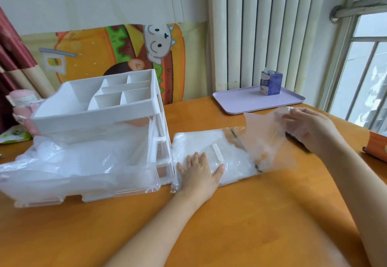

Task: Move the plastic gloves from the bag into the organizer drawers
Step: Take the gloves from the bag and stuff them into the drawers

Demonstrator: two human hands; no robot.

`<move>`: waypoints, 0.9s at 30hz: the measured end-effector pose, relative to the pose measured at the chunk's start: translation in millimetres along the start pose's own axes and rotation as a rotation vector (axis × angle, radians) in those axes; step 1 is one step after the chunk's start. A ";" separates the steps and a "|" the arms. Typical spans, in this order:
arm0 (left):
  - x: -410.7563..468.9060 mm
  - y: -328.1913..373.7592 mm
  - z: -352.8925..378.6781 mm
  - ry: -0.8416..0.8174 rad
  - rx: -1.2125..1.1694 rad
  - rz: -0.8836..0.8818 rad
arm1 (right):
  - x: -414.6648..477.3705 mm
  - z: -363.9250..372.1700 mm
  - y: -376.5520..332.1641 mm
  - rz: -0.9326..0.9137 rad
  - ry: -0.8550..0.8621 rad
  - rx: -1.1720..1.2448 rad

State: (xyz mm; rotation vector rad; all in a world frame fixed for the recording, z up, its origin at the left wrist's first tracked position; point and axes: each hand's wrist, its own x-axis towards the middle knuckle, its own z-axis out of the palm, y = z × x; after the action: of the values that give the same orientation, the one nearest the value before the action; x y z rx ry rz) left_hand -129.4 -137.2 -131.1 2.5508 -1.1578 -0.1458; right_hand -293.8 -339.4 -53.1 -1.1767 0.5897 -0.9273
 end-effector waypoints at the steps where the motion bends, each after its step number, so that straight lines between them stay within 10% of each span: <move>1: 0.1 1.1 -0.6 0.061 -0.121 0.050 | -0.7 3.3 0.8 0.042 -0.106 0.116; 4: -4.9 16.8 -10.2 0.038 -0.874 0.106 | -12.9 24.1 -0.9 0.085 -0.340 0.271; 9: -14.4 42.5 -20.0 -0.562 -1.755 -0.144 | -27.5 37.3 -1.0 0.155 -0.498 0.500; 16: -19.1 49.4 -15.2 -0.739 -1.927 -0.063 | -41.4 26.5 14.4 0.006 -0.647 0.535; 21: -35.5 59.4 -24.9 -0.481 -1.906 -0.116 | -65.4 9.1 14.1 0.230 -0.566 0.496; 27: -61.9 56.5 -61.0 -0.175 -1.340 0.078 | -81.7 0.7 -8.8 0.082 -0.293 0.106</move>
State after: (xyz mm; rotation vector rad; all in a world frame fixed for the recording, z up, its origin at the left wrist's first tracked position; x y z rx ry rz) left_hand -196.8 -109.8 -57.3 1.3065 -0.7511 -0.8130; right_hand -338.0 -270.2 -50.4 -1.1577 0.3450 -0.6917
